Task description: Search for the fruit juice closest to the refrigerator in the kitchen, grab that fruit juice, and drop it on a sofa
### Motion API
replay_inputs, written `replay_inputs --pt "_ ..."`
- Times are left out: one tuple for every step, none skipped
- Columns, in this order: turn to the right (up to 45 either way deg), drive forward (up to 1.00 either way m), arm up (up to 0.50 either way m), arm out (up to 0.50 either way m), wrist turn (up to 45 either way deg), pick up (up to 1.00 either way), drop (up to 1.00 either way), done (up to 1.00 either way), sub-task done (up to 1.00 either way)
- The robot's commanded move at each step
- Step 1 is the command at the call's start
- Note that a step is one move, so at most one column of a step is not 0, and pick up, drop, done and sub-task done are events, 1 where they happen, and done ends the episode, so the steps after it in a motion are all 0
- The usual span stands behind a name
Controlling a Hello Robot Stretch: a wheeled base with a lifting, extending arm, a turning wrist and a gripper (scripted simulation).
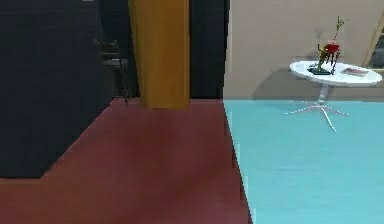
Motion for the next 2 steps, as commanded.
replay_inputs --pt "-45.0 0.00 0.00 0.00 0.0 0.00 0.00 0.00 0.00" --pt "-3.0 0.00 0.00 0.00 0.0 0.00 0.00 0.00 0.00"
